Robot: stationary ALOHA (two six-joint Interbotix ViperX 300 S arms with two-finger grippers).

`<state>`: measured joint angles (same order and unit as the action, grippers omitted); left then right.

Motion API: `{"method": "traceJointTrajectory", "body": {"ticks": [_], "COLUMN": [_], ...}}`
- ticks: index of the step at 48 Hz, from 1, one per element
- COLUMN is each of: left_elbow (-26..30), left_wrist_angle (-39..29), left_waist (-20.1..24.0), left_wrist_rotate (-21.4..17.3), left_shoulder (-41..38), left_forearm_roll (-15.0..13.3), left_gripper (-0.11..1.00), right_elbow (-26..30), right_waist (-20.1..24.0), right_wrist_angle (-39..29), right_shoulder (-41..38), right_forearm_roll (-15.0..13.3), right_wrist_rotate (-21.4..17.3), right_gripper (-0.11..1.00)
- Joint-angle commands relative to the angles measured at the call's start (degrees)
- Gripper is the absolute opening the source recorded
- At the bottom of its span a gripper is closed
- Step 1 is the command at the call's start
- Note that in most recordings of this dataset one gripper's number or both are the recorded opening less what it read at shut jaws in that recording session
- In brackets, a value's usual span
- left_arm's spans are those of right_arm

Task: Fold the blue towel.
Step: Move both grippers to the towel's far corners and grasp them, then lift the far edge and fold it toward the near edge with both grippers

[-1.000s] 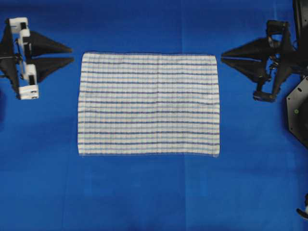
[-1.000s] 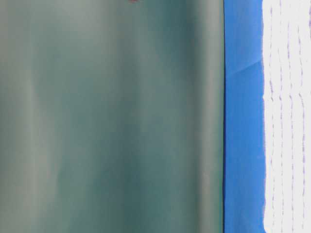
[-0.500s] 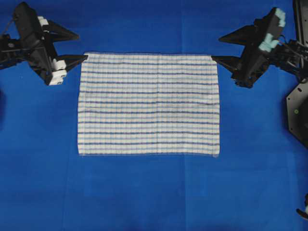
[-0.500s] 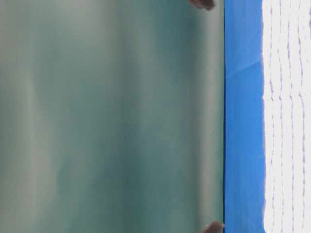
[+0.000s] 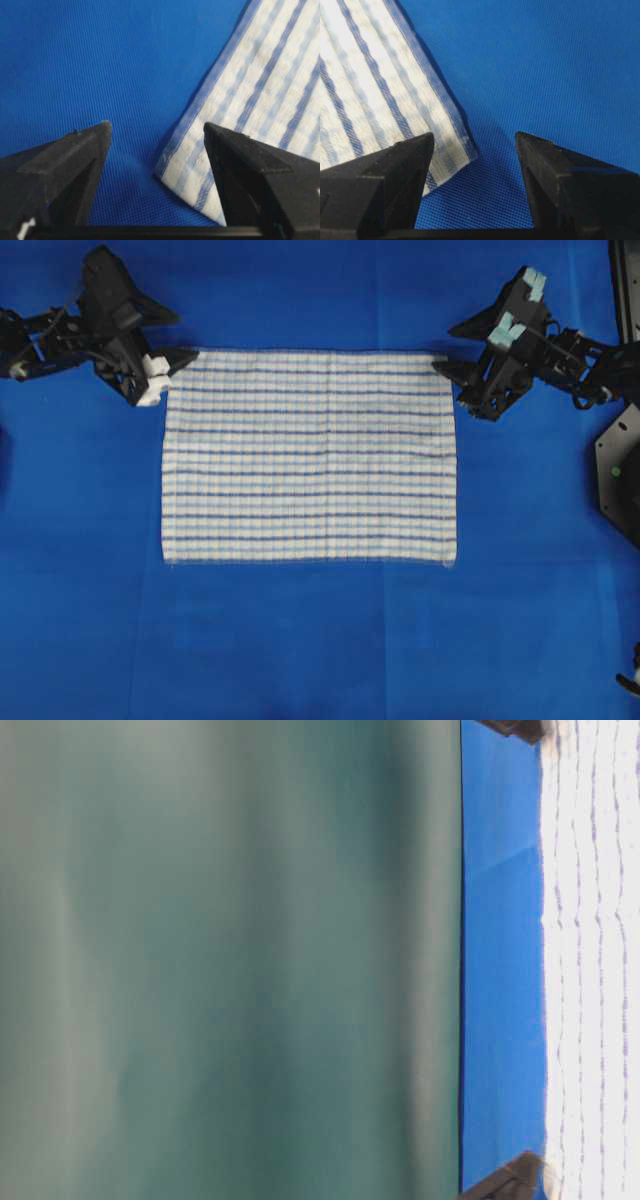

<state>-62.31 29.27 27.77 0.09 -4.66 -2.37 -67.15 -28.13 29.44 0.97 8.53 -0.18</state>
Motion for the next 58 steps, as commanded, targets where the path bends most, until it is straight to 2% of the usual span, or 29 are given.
{"method": "traceJointTrajectory", "body": {"ticks": [1,6,9,19,22,34,48,58], "left_elbow": [0.79,1.14,1.23,1.32,1.32,1.23,0.97,0.79], "left_wrist_angle": [0.88,0.88,0.88,0.88,0.79,0.09,-5.36,-6.06], "left_waist": [0.53,0.18,-0.26,-1.41,-1.85,-3.6,-3.78,-4.31], "left_wrist_rotate": [0.09,0.18,0.18,0.18,0.18,0.18,-0.35,0.0], "left_shoulder": [-1.41,-3.34,-3.87,-3.96,-3.87,-2.46,6.06,7.21], "left_forearm_roll": [-0.09,-0.09,-0.09,0.0,-0.09,-0.09,0.0,-0.09], "left_gripper": [0.66,0.55,0.46,0.11,0.06,0.04,0.04,0.04], "right_elbow": [0.97,0.97,0.97,1.14,1.14,1.32,1.32,1.14], "right_waist": [0.26,0.97,1.23,2.02,2.11,2.11,2.11,2.2], "right_wrist_angle": [0.97,0.97,0.97,1.05,1.14,0.62,-4.57,-5.89], "right_shoulder": [-0.44,-1.14,-1.14,-1.14,-1.14,0.35,7.73,9.32], "right_forearm_roll": [0.26,0.18,0.26,0.18,0.18,0.18,0.18,0.18], "right_wrist_rotate": [0.0,0.0,0.0,0.0,0.0,0.0,0.18,0.09], "right_gripper": [0.68,0.65,0.58,0.12,0.04,0.04,0.04,0.04]}}
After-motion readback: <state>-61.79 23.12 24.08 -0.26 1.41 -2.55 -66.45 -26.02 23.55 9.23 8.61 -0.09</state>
